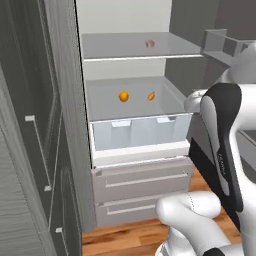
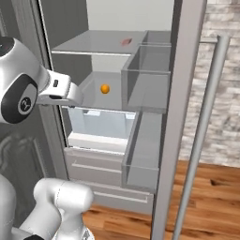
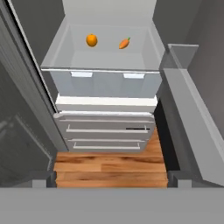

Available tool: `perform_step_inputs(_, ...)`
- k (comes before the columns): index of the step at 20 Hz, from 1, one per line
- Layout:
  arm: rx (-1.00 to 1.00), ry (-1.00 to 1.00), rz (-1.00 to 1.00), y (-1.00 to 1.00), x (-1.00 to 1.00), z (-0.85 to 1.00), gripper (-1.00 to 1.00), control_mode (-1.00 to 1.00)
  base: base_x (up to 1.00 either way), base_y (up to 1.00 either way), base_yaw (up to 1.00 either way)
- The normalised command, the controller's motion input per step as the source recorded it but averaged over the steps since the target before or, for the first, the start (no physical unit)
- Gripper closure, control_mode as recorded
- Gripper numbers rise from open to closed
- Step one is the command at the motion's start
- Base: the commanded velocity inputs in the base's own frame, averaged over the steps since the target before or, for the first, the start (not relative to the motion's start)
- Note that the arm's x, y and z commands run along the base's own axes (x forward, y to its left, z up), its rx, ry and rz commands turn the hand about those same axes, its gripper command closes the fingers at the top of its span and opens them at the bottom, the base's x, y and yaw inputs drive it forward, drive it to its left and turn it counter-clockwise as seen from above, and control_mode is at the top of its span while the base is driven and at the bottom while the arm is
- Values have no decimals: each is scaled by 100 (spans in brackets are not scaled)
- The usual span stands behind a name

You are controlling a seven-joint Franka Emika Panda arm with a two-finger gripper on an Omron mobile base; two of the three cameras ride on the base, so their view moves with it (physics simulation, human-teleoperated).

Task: Open the fridge, remove the orange, carrot, and steak, and place them on any counter.

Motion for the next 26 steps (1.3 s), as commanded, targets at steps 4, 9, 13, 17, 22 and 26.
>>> perform_step_inputs(4, 0, 0, 0, 0, 0, 0, -100, 100, 44, 0, 0)
perform_step_inputs(9, 0, 0, 0, 0, 0, 0, -100, 100, 55, 0, 0)
perform_step_inputs(13, 0, 0, 0, 0, 0, 0, -100, 100, 52, 0, 0)
perform_step_inputs(17, 0, 0, 0, 0, 0, 0, -100, 100, 54, 0, 0)
perform_step_inputs(22, 0, 0, 0, 0, 0, 0, -100, 100, 46, 0, 0)
perform_step_inputs(26, 0, 0, 0, 0, 0, 0, -100, 100, 43, 0, 0)
